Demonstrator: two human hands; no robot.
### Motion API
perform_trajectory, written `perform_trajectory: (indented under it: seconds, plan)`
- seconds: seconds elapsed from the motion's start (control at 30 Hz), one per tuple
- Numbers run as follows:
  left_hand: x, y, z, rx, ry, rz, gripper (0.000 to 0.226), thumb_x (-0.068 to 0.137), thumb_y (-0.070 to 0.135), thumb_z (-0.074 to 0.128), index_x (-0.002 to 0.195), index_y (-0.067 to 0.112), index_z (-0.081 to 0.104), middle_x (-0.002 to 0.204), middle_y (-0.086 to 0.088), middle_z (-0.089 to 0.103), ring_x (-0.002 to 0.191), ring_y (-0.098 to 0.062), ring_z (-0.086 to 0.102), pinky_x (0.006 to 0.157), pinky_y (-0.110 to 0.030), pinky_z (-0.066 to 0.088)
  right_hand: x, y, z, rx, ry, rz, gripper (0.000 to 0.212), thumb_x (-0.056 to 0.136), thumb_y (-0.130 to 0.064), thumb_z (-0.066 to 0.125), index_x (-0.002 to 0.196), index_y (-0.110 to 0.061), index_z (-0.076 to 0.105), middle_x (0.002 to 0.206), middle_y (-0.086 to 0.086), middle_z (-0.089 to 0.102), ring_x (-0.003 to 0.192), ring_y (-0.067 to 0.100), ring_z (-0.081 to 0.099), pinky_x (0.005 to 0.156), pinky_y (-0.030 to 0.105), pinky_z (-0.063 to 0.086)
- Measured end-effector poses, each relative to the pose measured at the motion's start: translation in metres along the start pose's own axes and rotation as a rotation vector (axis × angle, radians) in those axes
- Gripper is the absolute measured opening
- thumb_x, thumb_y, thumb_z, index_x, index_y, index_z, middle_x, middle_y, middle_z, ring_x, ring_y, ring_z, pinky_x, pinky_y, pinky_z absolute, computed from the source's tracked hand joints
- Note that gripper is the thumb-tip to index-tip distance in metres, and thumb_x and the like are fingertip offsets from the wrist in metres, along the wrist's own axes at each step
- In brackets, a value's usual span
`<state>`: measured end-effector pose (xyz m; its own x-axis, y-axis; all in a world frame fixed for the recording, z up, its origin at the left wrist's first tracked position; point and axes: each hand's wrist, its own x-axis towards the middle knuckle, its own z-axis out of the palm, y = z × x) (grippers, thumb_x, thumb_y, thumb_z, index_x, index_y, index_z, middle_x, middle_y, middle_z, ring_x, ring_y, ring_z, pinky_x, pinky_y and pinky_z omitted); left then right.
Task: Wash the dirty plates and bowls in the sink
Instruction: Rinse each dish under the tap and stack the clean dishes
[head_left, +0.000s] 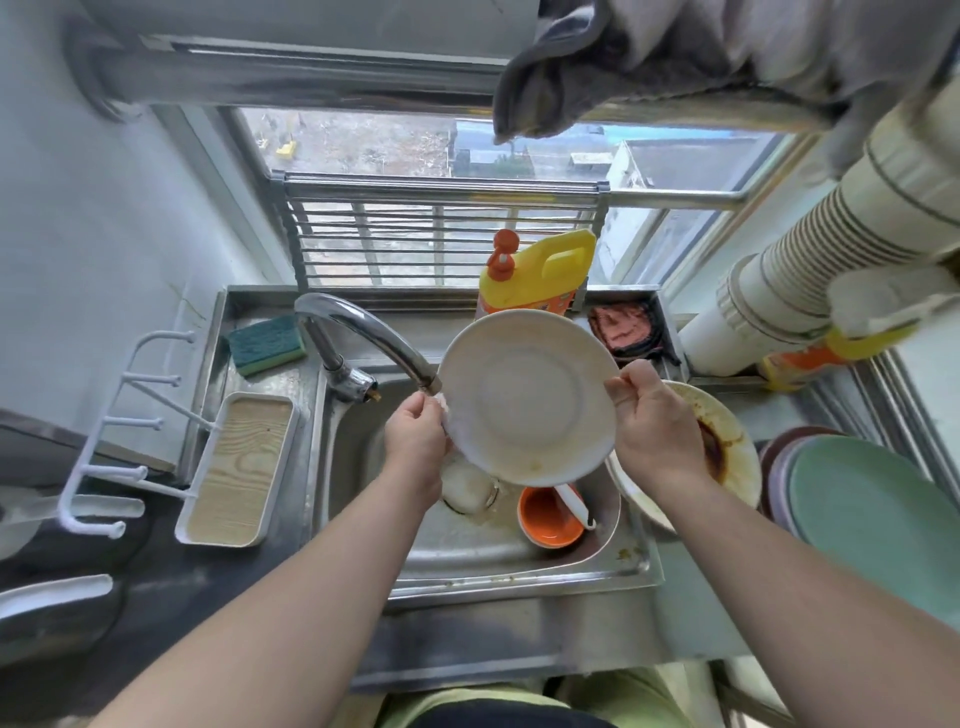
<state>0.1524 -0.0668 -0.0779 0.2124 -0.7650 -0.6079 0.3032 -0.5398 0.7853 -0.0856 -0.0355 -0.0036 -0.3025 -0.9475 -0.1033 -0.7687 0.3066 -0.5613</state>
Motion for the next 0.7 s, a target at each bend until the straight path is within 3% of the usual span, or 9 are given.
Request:
perform_trajectory:
  seconds: [0.07,0.13,0.23,0.33,0.4,0.47,0.53,0.6,0.7]
  plan:
    - [0.003,0.005,-0.009,0.015,-0.018,0.040,0.027,0.110,0.020,0.053,0.094,0.018,0.076,0.087,0.000,0.073,0.081,-0.016,0.062,0.076,-0.034,0.056,-0.004,0.000,0.005,0.040,-0.036,0.057,0.028,0.109,-0.046,0.046,0.094,-0.024,0.054,0.080,-0.005,0.060,0.079,0.026,0.058,0.060,0.036,0.040]
    - [0.006,0.010,-0.019,0.032,-0.033,0.086,0.027,0.108,0.023,0.058,0.092,0.021,0.080,0.091,0.002,0.077,0.085,-0.015,0.064,0.081,-0.035,0.056,-0.008,0.000,0.015,0.115,-0.054,0.122,0.029,0.108,-0.048,0.047,0.089,-0.027,0.053,0.079,-0.003,0.065,0.076,0.026,0.066,0.064,0.042,0.052]
    - [0.004,0.020,-0.031,0.035,-0.025,0.151,0.020,0.106,0.025,0.063,0.097,0.018,0.079,0.087,0.005,0.079,0.078,-0.009,0.067,0.072,-0.026,0.056,-0.018,-0.002,0.034,0.225,-0.099,0.238,0.028,0.107,-0.046,0.047,0.088,-0.027,0.056,0.075,0.000,0.069,0.066,0.024,0.072,0.070,0.048,0.060]
    - [0.002,0.031,-0.040,0.014,-0.025,0.160,0.017,0.103,0.025,0.068,0.102,0.013,0.080,0.094,-0.005,0.081,0.085,-0.017,0.073,0.082,-0.036,0.062,-0.021,0.007,0.062,0.337,-0.163,0.323,0.037,0.094,-0.064,0.043,0.092,-0.031,0.059,0.076,0.003,0.070,0.073,0.034,0.072,0.072,0.059,0.061]
    - [0.000,0.038,-0.047,0.023,-0.010,0.155,0.015,0.100,0.027,0.072,0.101,0.015,0.081,0.098,-0.008,0.081,0.087,-0.020,0.074,0.083,-0.038,0.062,-0.018,0.019,0.086,0.396,-0.216,0.364,0.036,0.092,-0.065,0.043,0.090,-0.032,0.058,0.078,0.006,0.069,0.074,0.037,0.072,0.071,0.063,0.061]
    - [0.000,0.044,-0.053,0.042,0.026,0.174,0.012,0.098,0.026,0.074,0.096,0.017,0.080,0.095,-0.005,0.081,0.083,-0.016,0.073,0.077,-0.033,0.063,-0.024,-0.003,0.088,0.425,-0.246,0.421,0.029,0.101,-0.054,0.046,0.086,-0.032,0.058,0.079,0.009,0.069,0.066,0.032,0.071,0.066,0.060,0.063]
    - [0.001,0.048,-0.059,0.044,0.053,0.198,0.011,0.097,0.025,0.076,0.097,0.015,0.080,0.091,-0.004,0.081,0.080,-0.015,0.071,0.072,-0.031,0.062,-0.025,-0.017,0.094,0.453,-0.303,0.477,0.028,0.109,-0.042,0.045,0.090,-0.029,0.059,0.086,0.012,0.071,0.065,0.028,0.073,0.066,0.050,0.066]
    - [0.003,0.050,-0.065,0.048,0.085,0.200,0.013,0.097,0.027,0.076,0.099,0.014,0.080,0.092,-0.004,0.081,0.082,-0.018,0.071,0.078,-0.037,0.063,-0.025,-0.025,0.103,0.503,-0.386,0.530,0.025,0.112,-0.035,0.043,0.101,-0.021,0.060,0.097,0.013,0.070,0.072,0.030,0.074,0.066,0.040,0.066]
    - [0.005,0.053,-0.076,0.044,0.135,0.183,0.015,0.095,0.029,0.078,0.099,0.015,0.079,0.100,-0.009,0.081,0.089,-0.022,0.073,0.092,-0.049,0.062,-0.022,-0.034,0.121,0.581,-0.427,0.596,0.023,0.112,-0.030,0.042,0.103,-0.017,0.059,0.101,0.009,0.067,0.073,0.029,0.073,0.067,0.039,0.067]
